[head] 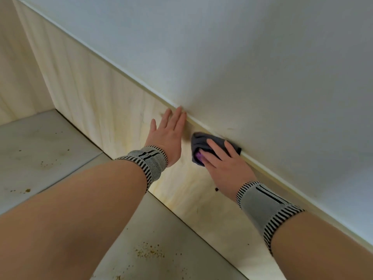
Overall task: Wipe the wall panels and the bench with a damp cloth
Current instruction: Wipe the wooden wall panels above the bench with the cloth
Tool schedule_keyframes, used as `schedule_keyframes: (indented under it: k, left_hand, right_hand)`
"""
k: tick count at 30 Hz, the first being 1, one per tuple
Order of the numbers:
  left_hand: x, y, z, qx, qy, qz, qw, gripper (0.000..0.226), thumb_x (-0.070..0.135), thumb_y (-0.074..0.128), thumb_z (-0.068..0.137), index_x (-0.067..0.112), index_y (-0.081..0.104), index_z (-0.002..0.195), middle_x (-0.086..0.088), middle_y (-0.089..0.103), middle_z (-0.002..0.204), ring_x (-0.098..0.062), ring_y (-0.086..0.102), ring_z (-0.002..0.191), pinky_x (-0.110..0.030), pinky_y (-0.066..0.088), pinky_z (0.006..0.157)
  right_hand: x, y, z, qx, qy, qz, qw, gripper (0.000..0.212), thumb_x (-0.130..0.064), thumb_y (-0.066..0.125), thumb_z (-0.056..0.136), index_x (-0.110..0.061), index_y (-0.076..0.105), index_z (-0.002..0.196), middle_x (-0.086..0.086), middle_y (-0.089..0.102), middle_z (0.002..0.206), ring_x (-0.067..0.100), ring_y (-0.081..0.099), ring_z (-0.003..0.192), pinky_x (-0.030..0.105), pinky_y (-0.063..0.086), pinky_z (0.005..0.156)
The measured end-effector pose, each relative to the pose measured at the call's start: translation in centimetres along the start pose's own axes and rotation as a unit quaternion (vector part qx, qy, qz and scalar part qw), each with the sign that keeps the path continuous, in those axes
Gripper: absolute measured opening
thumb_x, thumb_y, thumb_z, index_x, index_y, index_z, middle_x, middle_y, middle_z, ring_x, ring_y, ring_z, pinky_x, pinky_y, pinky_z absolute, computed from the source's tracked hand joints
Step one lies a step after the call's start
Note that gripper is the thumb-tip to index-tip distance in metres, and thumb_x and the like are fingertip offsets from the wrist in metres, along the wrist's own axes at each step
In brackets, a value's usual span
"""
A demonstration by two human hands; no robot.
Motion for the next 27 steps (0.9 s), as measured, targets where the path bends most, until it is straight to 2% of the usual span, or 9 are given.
schedule_keyframes:
  k: [2,5,7,10,14,15,17,20,27]
  left_hand:
    - [0.0,0.0,0.0,-0.01,0.001,-0.01,1.0,0.091,0.004,0.039,0.088,0.018,-0.021,0.154,0.005,-0.03,0.16,-0.023,-0.02,0.15,-0.051,0.002,0.123]
    - [0.0,-0.2,-0.4,-0.021,0.002,-0.019,1.0,0.096,-0.002,0.04,0.084,0.019,-0.023,0.154,0.004,-0.032,0.159,-0.023,-0.018,0.151,-0.049,0.001,0.122]
    - [0.0,-0.4,-0.4,-0.031,0.006,-0.024,0.999,0.098,-0.005,0.04,0.083,0.018,-0.024,0.153,0.003,-0.032,0.159,-0.024,-0.017,0.151,-0.049,0.001,0.122]
    - [0.0,-0.7,-0.3,-0.038,0.013,-0.011,0.999,0.096,-0.001,0.044,0.086,0.017,-0.023,0.153,0.001,-0.031,0.16,-0.025,-0.013,0.151,-0.049,0.005,0.122]
    - [0.1,-0.8,-0.3,-0.045,0.027,0.01,0.999,0.087,0.015,0.044,0.096,0.016,-0.021,0.154,-0.001,-0.027,0.161,-0.026,-0.01,0.152,-0.051,0.008,0.123]
    - [0.1,-0.8,-0.3,-0.045,0.028,0.013,0.999,0.086,0.016,0.043,0.096,0.016,-0.021,0.154,-0.001,-0.027,0.162,-0.026,-0.009,0.152,-0.051,0.009,0.123]
    - [0.1,-0.7,-0.3,-0.042,0.024,0.014,0.999,0.088,0.013,0.043,0.095,0.015,-0.021,0.154,-0.001,-0.027,0.161,-0.027,-0.01,0.152,-0.051,0.009,0.123]
    - [0.4,-0.3,-0.3,-0.03,0.014,-0.001,0.999,0.094,0.0,0.042,0.087,0.016,-0.023,0.153,-0.001,-0.03,0.16,-0.026,-0.012,0.152,-0.05,0.008,0.123]
    - [0.2,0.1,-0.2,-0.02,0.009,-0.018,1.0,0.097,0.001,0.045,0.084,0.014,-0.023,0.153,-0.002,-0.031,0.16,-0.028,-0.013,0.151,-0.049,0.007,0.123]
  right_hand:
    - [0.2,1.8,-1.8,-0.013,-0.001,-0.006,1.0,0.065,-0.028,0.036,0.101,-0.009,0.005,0.155,0.007,0.004,0.163,0.032,-0.019,0.147,0.05,-0.014,0.115]
    - [0.3,1.8,-2.1,0.006,0.008,-0.004,1.0,0.061,-0.022,0.042,0.093,-0.007,0.029,0.151,0.01,0.031,0.156,0.034,-0.003,0.148,0.049,-0.013,0.114]
    - [0.1,1.5,-1.2,-0.001,0.0,-0.004,1.0,0.061,-0.023,0.032,0.1,-0.01,0.011,0.155,0.007,0.013,0.162,0.031,-0.014,0.148,0.048,-0.023,0.11]
    - [-0.5,0.2,1.6,0.014,0.008,-0.026,1.0,0.057,-0.026,0.023,0.103,-0.013,0.002,0.155,0.003,0.004,0.163,0.029,-0.019,0.147,0.051,-0.016,0.114]
    - [-1.4,-0.6,5.2,0.042,0.012,-0.003,0.999,0.058,-0.023,0.02,0.092,-0.015,0.054,0.137,0.001,0.056,0.137,0.029,0.031,0.143,0.051,0.008,0.115]
    - [-1.4,-0.8,5.4,0.05,0.013,-0.003,0.999,0.059,-0.023,0.019,0.09,-0.015,0.059,0.133,-0.001,0.06,0.132,0.028,0.036,0.141,0.05,0.01,0.115]
    - [-1.3,-0.8,4.5,0.048,0.021,-0.022,0.998,0.055,-0.024,0.022,0.095,-0.016,0.048,0.142,0.0,0.048,0.145,0.028,0.023,0.146,0.048,0.0,0.115]
    - [-0.9,0.7,1.5,0.021,0.022,-0.021,0.999,0.056,-0.024,0.024,0.102,-0.013,0.012,0.156,0.003,0.01,0.162,0.029,-0.013,0.149,0.047,-0.017,0.112]
    - [-0.2,4.6,-4.5,-0.049,0.002,-0.005,0.999,0.056,-0.021,0.017,0.102,-0.014,0.004,0.156,0.002,0.004,0.163,0.028,-0.02,0.147,0.04,-0.027,0.104]
Point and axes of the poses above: each hand's wrist, its own z-axis towards the middle knuckle, its own y-axis out of the palm, x = y × z, the point moved 8 cm from there along z, towards the middle knuckle
